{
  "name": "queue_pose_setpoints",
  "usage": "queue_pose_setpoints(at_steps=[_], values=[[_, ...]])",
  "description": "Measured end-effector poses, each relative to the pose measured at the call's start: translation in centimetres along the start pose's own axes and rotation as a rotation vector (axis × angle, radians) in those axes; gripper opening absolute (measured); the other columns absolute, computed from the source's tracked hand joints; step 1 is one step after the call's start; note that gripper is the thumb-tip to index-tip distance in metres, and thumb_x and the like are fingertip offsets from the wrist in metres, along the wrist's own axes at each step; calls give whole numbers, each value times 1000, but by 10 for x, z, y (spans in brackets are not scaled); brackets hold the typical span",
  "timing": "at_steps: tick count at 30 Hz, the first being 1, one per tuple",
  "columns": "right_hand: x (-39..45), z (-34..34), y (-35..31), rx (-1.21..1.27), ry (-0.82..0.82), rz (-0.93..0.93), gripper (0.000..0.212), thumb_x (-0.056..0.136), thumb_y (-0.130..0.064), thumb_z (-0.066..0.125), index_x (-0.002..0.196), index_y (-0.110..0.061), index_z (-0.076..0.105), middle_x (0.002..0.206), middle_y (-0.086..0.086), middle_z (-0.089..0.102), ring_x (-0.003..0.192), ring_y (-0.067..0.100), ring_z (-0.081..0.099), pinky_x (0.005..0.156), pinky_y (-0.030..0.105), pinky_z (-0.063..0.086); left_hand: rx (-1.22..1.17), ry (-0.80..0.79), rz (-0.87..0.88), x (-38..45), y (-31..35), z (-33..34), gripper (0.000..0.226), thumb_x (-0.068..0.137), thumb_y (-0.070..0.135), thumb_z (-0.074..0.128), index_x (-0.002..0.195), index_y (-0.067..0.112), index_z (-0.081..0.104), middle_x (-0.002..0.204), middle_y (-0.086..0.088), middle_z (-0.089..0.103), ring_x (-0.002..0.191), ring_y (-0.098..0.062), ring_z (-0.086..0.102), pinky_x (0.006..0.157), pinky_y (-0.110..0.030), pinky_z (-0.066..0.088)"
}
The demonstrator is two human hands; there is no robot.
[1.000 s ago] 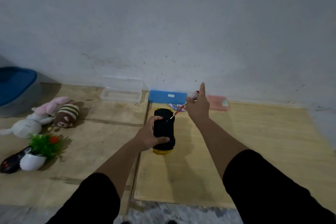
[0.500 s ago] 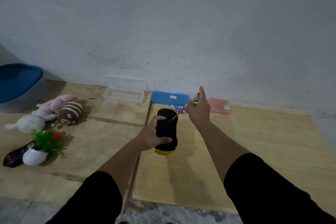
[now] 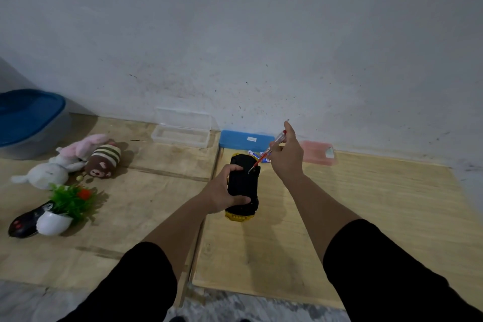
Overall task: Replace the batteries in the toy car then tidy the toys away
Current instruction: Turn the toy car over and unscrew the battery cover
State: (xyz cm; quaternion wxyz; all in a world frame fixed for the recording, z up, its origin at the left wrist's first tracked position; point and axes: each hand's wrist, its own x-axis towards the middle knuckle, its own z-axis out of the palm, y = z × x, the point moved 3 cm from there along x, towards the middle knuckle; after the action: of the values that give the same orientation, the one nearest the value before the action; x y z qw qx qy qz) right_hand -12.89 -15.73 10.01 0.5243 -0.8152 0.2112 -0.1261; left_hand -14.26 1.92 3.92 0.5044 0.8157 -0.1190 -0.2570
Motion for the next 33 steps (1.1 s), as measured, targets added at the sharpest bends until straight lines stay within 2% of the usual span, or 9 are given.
queue_pose_setpoints(at_steps=[3,15,26,33], values=[[1,0,-3,-23,-7,-22,64,91,2,52,146,-19,27,138,11,46,118,27,54,98,39,49,-8,-7,-2,0,0,-1,78,69,23,84,130,31,36,120,3,52,111,-18,52,88,-34,54],[1,2,-8,-40,-22,-41,64,91,4,51,146,-17,27,141,10,43,120,29,53,97,43,49,-47,-15,-4,-2,3,-7,76,70,20,83,129,31,36,124,-1,52,113,-19,52,87,-33,54],[-3,1,-11,-33,-6,-56,62,91,2,53,145,-16,29,139,11,45,118,28,53,96,39,50,-38,-23,-17,-6,3,-9,78,69,21,84,128,33,36,125,-1,51,116,-21,52,91,-39,54],[-11,1,-16,-58,-39,-141,51,91,1,51,136,-20,39,130,10,51,103,26,61,87,36,54,-20,-31,-32,-9,3,-8,79,67,23,85,128,33,35,127,-2,51,115,-23,53,91,-41,54]])
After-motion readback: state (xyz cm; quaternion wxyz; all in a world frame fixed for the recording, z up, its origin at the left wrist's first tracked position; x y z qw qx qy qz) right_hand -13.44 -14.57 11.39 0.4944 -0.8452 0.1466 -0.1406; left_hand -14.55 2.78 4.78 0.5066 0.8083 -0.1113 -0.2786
